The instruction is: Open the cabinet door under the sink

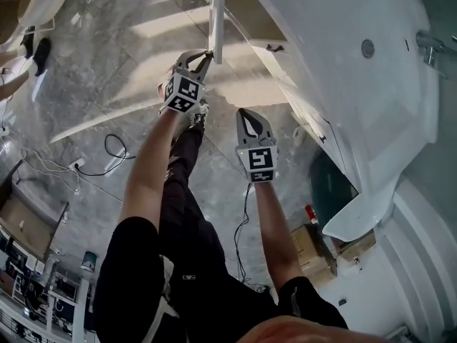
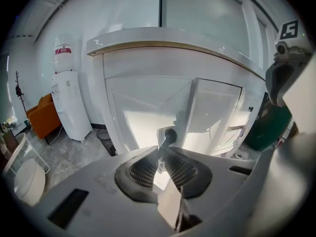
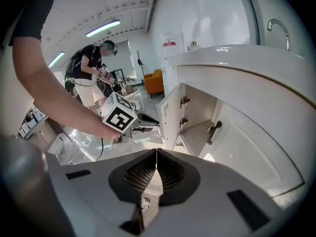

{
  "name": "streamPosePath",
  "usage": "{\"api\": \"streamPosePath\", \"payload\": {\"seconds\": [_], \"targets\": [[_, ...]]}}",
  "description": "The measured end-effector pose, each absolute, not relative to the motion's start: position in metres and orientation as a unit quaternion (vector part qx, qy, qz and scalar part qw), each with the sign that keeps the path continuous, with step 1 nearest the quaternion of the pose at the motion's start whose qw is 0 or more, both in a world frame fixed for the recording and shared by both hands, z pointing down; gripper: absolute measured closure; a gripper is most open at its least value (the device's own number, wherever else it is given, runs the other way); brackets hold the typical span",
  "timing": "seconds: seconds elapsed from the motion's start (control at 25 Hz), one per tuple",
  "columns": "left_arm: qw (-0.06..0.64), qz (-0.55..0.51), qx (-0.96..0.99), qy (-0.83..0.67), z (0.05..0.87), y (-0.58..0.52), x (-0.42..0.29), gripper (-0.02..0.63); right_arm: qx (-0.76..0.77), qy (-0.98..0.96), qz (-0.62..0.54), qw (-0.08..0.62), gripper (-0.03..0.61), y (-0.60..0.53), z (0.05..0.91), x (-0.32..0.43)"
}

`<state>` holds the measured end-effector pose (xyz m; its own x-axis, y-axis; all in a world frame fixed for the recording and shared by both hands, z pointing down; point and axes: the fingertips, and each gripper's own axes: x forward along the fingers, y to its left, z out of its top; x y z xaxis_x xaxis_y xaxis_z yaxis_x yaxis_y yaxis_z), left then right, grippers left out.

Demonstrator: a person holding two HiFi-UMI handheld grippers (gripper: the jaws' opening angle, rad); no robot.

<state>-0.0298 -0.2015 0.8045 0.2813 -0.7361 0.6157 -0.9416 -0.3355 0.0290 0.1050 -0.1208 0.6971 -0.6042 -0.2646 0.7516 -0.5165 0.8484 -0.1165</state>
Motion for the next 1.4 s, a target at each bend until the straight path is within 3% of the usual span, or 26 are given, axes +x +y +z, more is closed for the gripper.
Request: {"api": "streamPosePath", "payload": {"seconds": [0.44, 0.88, 1.4], "targets": [[0.194, 0.255, 0.762, -0.563, 0.798, -0.186, -0.089, 0.572, 0.203, -0.884, 0.171, 0.384, 0.518, -0.102, 0.707, 0.089], [0.235, 0.220, 0.762, -0.562, 0.799, -0.177, -0.140, 0.571, 0.169, -0.891, 0.174, 0.383, 0.518, -0.089, 0.718, 0.065], [0.204, 0.264, 0.762, -0.555, 0.800, -0.176, -0.189, 0.583, 0.125, -0.900, 0.139, 0.395, 0.518, -0.086, 0.742, 0.039]]}}
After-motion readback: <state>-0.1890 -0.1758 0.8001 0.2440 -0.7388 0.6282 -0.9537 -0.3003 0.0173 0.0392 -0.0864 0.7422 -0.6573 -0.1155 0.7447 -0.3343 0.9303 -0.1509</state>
